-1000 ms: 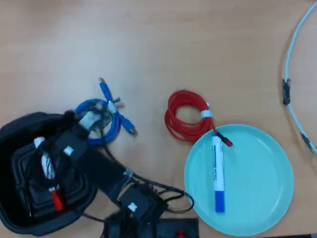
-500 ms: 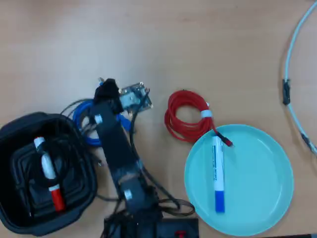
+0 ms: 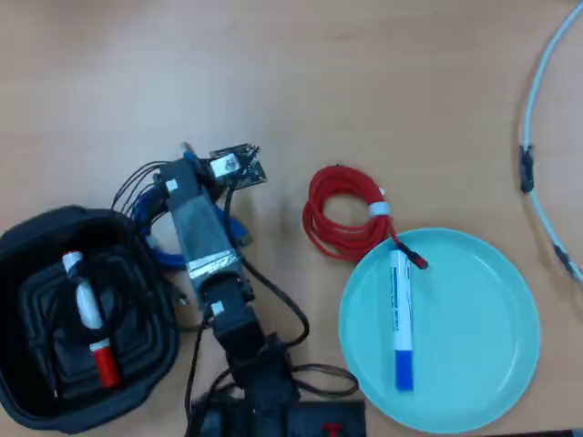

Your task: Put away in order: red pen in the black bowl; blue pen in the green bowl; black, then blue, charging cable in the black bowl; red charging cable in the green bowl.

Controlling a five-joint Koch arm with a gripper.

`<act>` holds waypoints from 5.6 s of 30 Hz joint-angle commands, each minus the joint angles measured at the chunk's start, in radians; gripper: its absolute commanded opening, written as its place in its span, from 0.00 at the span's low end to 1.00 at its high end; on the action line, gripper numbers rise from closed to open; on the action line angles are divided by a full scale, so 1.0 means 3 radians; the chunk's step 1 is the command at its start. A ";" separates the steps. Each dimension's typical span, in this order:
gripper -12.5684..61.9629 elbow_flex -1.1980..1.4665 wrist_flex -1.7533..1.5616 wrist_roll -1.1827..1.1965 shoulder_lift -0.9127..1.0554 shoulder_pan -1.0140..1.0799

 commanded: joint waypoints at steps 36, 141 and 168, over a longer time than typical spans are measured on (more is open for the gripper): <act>0.08 -0.0276 -0.0394 0.0389 -0.0516 -0.0041; 0.08 0.0205 -0.1309 -0.2935 0.0450 0.5594; 0.20 0.0312 -0.1350 -0.2955 0.0348 0.5584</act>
